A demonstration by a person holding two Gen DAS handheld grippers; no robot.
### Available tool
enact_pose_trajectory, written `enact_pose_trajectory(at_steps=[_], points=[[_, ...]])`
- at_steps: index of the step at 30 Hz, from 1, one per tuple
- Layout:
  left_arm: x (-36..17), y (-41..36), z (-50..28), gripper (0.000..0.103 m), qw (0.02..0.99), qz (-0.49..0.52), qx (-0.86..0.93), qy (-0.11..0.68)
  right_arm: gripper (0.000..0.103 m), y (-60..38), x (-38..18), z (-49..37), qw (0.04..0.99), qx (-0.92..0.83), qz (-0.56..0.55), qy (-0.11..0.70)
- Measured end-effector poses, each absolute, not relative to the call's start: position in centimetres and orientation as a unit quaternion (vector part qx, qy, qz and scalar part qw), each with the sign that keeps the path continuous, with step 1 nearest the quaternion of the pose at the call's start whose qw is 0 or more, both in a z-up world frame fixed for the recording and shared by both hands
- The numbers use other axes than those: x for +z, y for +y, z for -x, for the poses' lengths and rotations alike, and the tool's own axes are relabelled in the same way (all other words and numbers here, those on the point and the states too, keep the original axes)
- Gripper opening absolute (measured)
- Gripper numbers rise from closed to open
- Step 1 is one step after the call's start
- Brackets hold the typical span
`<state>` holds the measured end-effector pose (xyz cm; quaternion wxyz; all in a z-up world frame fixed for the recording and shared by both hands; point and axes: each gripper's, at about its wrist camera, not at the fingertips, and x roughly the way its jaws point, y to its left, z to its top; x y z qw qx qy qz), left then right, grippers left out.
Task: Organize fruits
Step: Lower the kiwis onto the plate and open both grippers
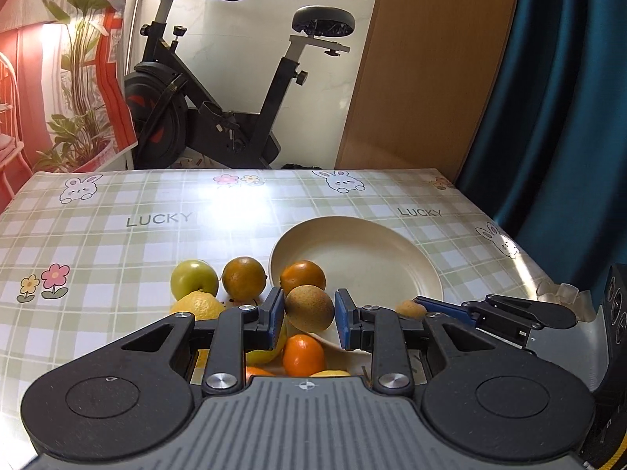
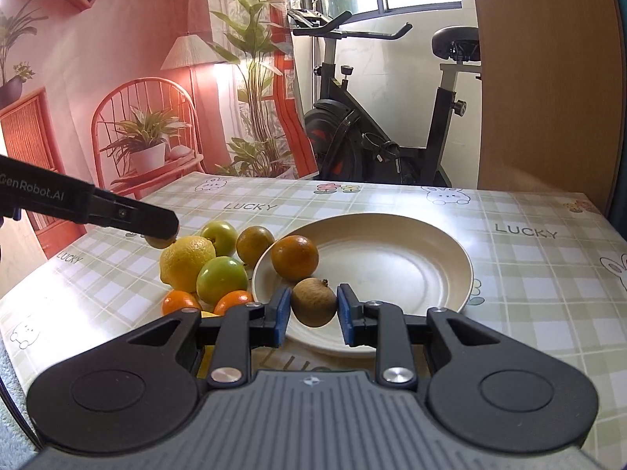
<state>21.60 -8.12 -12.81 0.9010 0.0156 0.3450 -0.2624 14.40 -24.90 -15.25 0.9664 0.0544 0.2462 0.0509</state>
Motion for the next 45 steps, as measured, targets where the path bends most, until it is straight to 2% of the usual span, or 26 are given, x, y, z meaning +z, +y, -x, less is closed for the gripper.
enact_pose_trajectory(at_steps=[9, 20, 33, 37, 45], points=[[-15.7, -12.8, -26.9, 0.029, 0.874, -0.044, -0.273, 0.398, 0.028, -24.1, -17.0, -17.9, 0.958, 0.072, -0.056, 0.270], [-17.0, -13.7, -30.0, 0.029, 0.863, -0.050, -0.262, 0.429, 0.028, -24.1, -18.3, -20.2, 0.952, 0.084, -0.081, 0.284], [-17.0, -13.5, -30.6, 0.030, 0.865, -0.053, -0.255, 0.429, 0.029, -23.4, -19.1, -21.5, 0.949, 0.095, -0.083, 0.288], [-16.3, -13.2, -30.0, 0.030, 0.870, -0.046, -0.258, 0.418, 0.038, -24.0, -19.2, -21.0, 0.949, 0.088, -0.105, 0.284], [-14.2, -11.6, -27.2, 0.030, 0.890, -0.054, -0.251, 0.376, 0.038, -23.9, -18.6, -16.4, 0.966, 0.048, -0.115, 0.228]])
